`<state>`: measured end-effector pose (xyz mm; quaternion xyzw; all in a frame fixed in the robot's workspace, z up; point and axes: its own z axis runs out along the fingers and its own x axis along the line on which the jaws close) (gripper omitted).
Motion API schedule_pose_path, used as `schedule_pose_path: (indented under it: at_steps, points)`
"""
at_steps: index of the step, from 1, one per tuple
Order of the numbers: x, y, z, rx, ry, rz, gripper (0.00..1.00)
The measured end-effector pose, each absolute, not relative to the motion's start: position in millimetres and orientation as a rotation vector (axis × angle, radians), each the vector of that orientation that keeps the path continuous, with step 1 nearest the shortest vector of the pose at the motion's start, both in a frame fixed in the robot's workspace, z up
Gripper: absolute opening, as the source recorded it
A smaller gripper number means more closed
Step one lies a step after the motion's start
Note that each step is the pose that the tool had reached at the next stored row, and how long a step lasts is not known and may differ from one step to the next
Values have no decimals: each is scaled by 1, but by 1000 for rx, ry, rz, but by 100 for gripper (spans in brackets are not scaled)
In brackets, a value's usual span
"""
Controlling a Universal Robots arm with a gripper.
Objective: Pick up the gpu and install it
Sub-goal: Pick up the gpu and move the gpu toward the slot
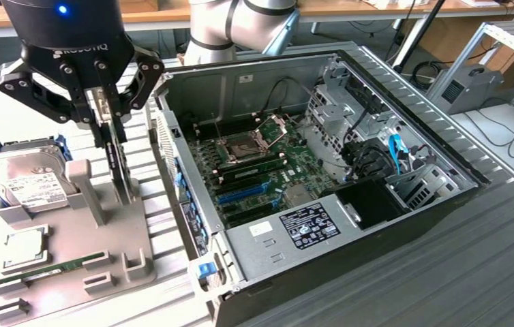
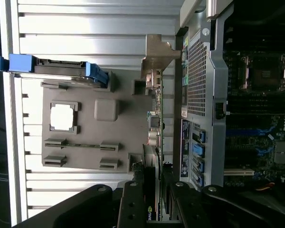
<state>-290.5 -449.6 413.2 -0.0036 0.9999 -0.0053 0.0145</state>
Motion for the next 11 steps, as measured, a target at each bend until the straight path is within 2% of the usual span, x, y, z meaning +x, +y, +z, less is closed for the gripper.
schedule_pose_path:
  at_steps: [11]
  points:
    - [-286,-450,413,-11,3113,-18,26]
